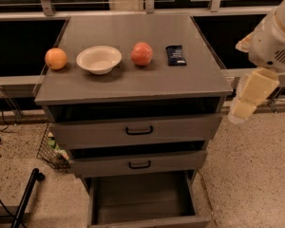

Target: Place apple into bottom drawer

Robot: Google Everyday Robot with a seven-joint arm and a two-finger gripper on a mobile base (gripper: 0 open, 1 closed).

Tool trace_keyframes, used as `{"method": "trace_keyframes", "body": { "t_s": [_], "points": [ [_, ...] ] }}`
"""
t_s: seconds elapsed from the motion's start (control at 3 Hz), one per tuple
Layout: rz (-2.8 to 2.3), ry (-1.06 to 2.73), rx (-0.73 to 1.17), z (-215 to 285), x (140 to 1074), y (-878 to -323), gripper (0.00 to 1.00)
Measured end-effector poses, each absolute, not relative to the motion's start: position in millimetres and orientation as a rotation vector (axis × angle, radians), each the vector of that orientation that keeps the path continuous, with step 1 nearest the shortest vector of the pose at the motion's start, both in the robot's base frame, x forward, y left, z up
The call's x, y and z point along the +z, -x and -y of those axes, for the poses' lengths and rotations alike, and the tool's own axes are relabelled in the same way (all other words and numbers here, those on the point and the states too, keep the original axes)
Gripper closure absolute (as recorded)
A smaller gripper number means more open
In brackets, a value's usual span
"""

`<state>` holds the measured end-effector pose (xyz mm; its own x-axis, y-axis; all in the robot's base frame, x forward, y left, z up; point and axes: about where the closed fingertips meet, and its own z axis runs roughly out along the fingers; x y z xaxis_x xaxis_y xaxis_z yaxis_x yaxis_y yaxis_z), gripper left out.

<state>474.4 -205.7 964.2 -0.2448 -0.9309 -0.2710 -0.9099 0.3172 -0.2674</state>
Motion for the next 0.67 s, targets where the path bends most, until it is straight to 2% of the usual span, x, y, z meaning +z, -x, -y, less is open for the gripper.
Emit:
{"method": "trace_keyframes", "body": {
  "t_s": [0.67],
  "points": [
    [-2.149, 1.578, -0.041, 177, 939, -554, 0.00]
  ]
}}
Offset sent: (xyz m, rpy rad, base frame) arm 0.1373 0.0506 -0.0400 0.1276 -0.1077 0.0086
